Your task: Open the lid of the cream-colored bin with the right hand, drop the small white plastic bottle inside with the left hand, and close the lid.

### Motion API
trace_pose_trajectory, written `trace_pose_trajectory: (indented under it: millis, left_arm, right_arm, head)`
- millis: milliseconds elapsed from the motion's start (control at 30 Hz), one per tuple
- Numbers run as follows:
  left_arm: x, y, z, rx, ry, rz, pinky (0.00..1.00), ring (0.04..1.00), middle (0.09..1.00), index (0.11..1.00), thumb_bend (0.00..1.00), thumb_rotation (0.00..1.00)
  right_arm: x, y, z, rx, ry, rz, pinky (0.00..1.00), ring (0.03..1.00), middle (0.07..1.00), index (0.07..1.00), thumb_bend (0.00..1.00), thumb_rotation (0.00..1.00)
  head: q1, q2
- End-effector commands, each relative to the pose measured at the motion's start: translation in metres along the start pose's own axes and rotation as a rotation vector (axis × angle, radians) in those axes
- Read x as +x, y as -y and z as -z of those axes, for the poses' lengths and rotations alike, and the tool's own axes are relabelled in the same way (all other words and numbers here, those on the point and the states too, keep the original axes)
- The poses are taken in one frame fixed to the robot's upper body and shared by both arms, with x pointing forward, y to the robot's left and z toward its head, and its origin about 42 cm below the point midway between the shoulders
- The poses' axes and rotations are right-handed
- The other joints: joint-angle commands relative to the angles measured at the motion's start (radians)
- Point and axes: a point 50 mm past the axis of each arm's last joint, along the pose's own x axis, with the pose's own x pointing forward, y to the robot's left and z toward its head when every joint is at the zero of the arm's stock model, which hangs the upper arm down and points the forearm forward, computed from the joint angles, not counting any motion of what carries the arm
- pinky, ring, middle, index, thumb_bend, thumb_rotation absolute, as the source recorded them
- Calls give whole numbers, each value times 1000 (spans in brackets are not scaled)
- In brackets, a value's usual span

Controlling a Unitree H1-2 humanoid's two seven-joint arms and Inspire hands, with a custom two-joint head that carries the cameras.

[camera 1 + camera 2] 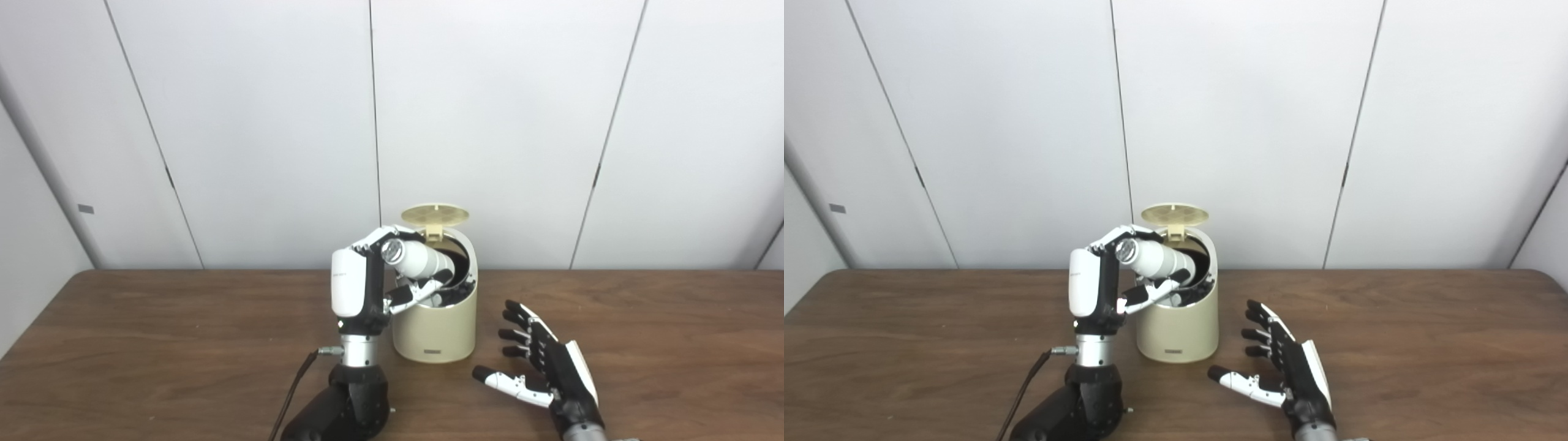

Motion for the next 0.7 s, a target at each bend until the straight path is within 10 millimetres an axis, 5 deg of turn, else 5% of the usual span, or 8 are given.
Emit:
trace_pose_trajectory:
  millis: [0,233,333,667]
  left_arm:
    - [15,1,-5,25,23,12,557,672,723,499,519,43]
    - [13,1,-5,46,19,25,598,726,780,499,518,52]
    - [13,0,-6,52,17,22,625,755,813,696,737,5]
    - [12,-1,-6,55,15,29,656,786,838,769,771,54]
  right_arm:
    - [10,0,-18,11,90,7,681,773,860,860,749,226]
    - [9,-1,-19,18,89,3,680,767,857,856,755,230]
    - [9,-1,-19,2,92,-2,669,759,854,856,757,245]
    - [9,-1,-19,6,91,-3,657,755,854,859,755,228]
  head:
    - [0,2]
    - [1,2]
    - [2,3]
    - [3,4]
